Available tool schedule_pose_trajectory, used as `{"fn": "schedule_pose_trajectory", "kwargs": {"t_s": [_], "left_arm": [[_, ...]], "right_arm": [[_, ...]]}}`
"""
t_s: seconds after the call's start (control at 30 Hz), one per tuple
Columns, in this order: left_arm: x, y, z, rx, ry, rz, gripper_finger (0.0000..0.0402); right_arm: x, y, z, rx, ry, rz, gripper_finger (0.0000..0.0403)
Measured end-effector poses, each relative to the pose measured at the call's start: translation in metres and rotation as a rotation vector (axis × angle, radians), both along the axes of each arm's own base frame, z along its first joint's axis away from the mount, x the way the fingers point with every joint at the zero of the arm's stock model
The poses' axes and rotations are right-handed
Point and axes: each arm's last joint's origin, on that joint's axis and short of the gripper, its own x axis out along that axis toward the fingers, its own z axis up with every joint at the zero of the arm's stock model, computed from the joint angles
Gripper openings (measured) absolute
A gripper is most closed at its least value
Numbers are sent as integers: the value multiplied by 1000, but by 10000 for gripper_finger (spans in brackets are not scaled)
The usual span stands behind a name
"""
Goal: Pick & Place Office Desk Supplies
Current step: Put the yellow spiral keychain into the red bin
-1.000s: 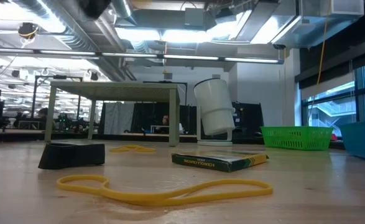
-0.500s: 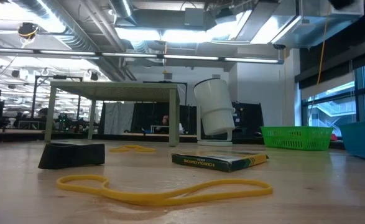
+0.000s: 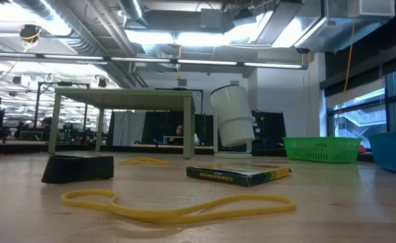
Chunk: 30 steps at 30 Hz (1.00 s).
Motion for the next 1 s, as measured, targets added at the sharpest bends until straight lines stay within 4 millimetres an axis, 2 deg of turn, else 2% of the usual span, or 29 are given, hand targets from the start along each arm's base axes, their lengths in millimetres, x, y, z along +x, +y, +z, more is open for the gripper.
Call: {"fn": "schedule_pose_trajectory", "kwargs": {"t_s": [0.17, 0.5, 0.63, 0.77, 1.0], "left_arm": [[3, 5, 0, 9, -2, -86, 17], [6, 11, 0, 2, 3, -65, 17], [6, 11, 0, 3, 2, -63, 17], [6, 11, 0, 7, 0, -38, 17], [7, 12, 0, 0, 6, -9, 18]], "right_arm": [[7, -6, 8, -72, -94, 53, 247], [20, -20, 21, -65, -224, 151, 247], [29, -22, 18, -44, -277, 179, 247], [39, -22, 7, -43, -298, 231, 247], [41, -23, 5, -45, -299, 230, 247]]}}
